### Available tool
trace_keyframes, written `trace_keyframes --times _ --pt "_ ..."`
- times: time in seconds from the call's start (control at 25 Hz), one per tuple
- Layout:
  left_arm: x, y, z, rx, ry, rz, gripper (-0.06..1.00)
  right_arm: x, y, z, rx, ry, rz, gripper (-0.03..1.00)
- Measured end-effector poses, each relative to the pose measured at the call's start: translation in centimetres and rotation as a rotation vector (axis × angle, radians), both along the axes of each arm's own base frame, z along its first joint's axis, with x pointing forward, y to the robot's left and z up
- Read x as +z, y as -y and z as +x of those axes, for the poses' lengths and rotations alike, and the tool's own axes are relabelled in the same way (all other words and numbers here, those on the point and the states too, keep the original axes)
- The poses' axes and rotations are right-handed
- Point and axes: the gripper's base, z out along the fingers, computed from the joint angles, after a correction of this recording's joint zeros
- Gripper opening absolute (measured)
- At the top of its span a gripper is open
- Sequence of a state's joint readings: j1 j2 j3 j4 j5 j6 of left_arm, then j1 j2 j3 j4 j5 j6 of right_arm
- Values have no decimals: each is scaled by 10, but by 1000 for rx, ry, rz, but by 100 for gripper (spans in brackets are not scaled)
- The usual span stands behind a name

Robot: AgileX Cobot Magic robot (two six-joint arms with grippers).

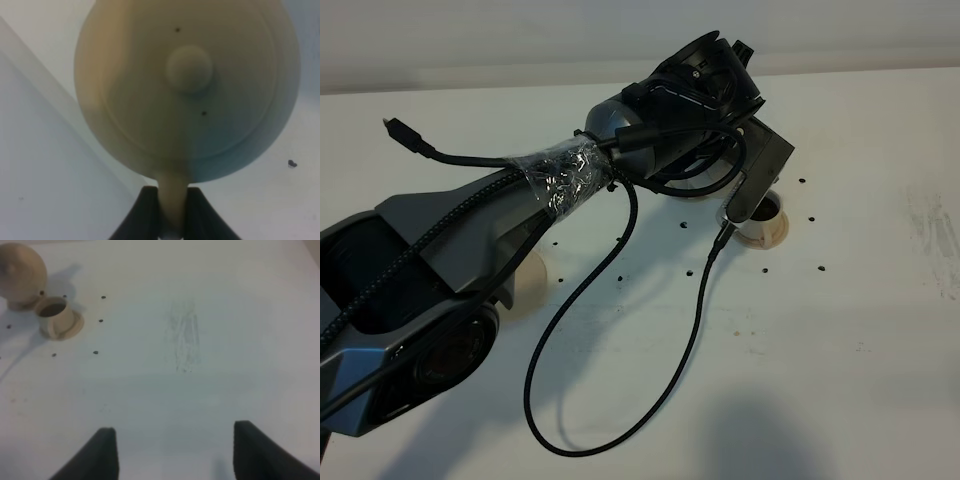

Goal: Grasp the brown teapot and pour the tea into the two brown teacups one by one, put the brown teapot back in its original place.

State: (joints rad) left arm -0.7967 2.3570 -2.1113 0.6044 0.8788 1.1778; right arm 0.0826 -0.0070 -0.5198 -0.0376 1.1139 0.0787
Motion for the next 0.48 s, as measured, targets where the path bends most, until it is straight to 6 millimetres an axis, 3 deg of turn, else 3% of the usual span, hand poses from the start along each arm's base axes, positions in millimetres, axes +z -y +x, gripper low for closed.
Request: trace_keyframes --times 0.48 --pt "-3 -2 -3 84 -48 -48 1 0 0 0 0 0 0 49"
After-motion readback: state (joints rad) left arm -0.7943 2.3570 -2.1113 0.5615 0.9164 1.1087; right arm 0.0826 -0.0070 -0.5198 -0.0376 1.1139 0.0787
